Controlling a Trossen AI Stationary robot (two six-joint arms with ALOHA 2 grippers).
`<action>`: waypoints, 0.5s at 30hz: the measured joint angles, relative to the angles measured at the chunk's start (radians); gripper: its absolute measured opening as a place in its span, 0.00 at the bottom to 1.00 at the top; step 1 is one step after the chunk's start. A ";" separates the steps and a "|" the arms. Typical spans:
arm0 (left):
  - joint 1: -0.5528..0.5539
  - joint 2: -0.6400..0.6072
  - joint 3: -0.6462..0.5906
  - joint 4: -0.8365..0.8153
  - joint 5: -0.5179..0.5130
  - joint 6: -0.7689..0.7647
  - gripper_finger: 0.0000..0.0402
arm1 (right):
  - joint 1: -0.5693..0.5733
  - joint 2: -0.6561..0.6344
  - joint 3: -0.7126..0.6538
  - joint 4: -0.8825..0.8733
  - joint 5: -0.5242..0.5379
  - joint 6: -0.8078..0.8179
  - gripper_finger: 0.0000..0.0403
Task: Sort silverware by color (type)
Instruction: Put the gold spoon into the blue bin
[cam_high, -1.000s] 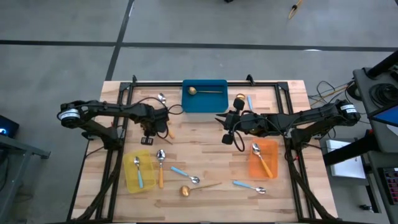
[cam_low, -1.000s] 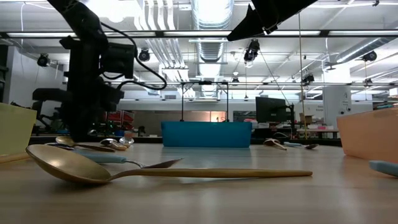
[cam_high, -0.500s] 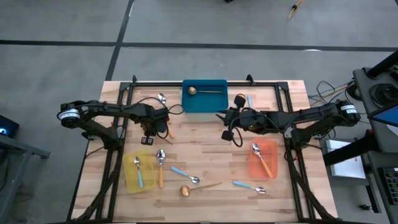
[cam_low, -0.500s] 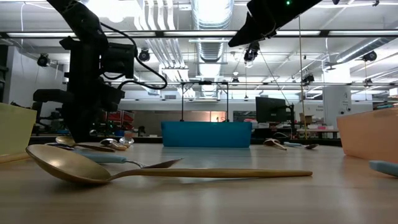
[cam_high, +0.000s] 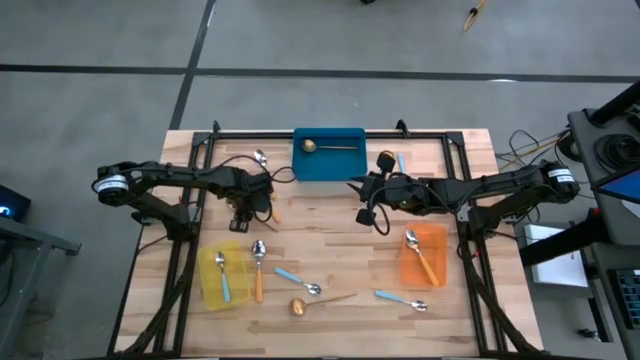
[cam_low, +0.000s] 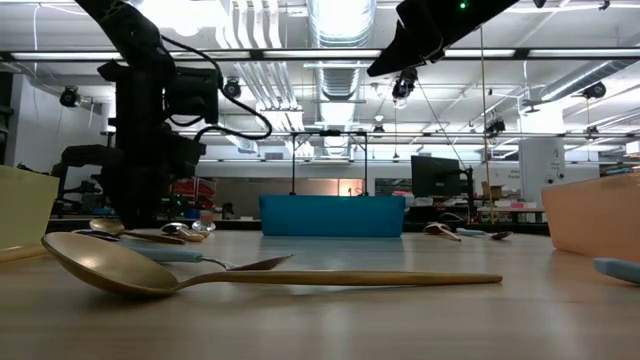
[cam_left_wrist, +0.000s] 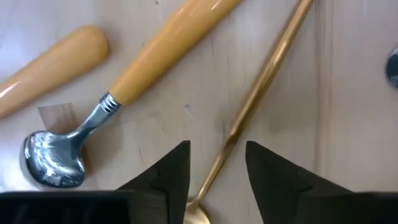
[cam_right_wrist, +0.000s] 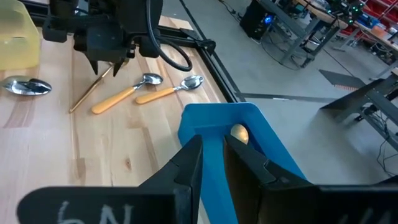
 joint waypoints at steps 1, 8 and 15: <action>0.000 0.000 0.000 0.003 0.000 0.000 0.35 | 0.000 0.000 0.000 0.000 0.000 0.000 0.14; 0.000 0.000 0.000 0.008 0.000 0.000 0.35 | 0.000 0.000 0.000 -0.001 0.000 0.000 0.14; 0.000 0.000 0.000 0.008 0.010 0.000 0.35 | 0.000 0.000 0.000 -0.004 0.000 0.000 0.14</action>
